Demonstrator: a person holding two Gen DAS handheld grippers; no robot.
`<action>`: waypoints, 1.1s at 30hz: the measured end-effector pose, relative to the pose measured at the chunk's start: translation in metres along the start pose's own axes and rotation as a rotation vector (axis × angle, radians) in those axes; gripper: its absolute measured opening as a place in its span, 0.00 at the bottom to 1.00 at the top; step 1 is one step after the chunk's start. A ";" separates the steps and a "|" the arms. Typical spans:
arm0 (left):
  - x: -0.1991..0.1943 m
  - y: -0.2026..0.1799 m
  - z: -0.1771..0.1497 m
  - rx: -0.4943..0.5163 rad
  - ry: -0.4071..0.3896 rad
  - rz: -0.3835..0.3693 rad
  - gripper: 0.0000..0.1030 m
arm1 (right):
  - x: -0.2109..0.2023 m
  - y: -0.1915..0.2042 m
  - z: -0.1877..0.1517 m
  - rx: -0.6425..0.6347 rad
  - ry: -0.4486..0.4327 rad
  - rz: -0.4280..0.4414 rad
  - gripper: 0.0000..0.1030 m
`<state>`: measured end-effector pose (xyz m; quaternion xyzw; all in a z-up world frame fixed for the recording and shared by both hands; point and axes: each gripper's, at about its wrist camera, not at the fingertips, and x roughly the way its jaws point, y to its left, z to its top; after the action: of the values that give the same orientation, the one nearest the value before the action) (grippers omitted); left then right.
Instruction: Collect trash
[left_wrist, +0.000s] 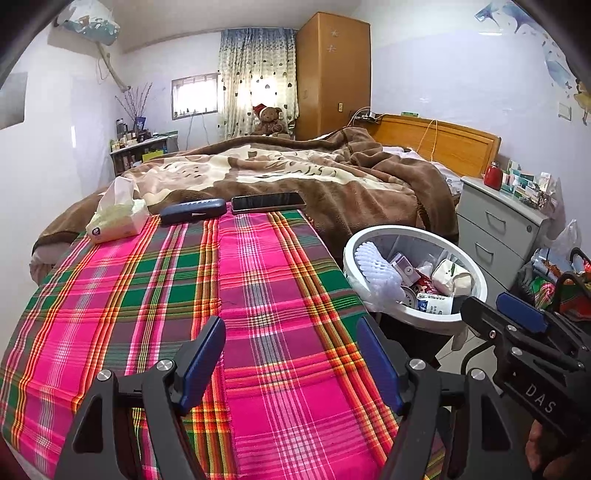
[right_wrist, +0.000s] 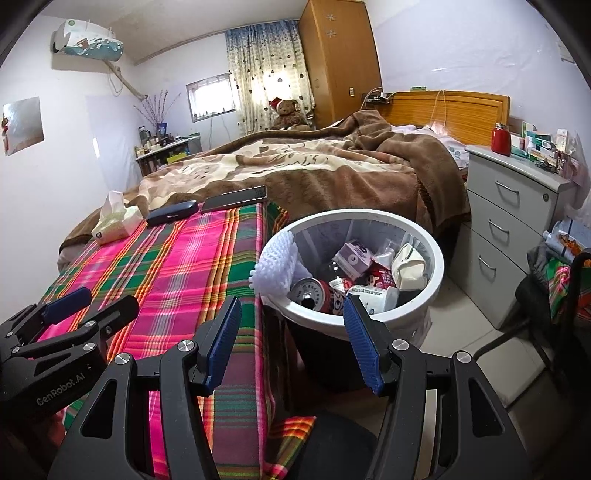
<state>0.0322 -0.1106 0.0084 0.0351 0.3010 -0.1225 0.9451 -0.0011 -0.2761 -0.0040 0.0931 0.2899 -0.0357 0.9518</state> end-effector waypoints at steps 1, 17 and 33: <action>0.000 0.000 0.000 0.001 0.000 0.000 0.71 | 0.000 0.000 0.000 -0.001 0.000 0.001 0.57; -0.003 -0.001 -0.002 -0.002 0.006 0.003 0.71 | -0.004 0.003 0.000 0.006 -0.006 -0.004 0.57; -0.007 0.000 -0.003 -0.008 0.010 -0.001 0.71 | -0.004 0.002 -0.001 0.006 -0.006 -0.004 0.57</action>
<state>0.0252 -0.1091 0.0099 0.0318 0.3062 -0.1215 0.9436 -0.0045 -0.2734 -0.0020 0.0952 0.2872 -0.0385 0.9523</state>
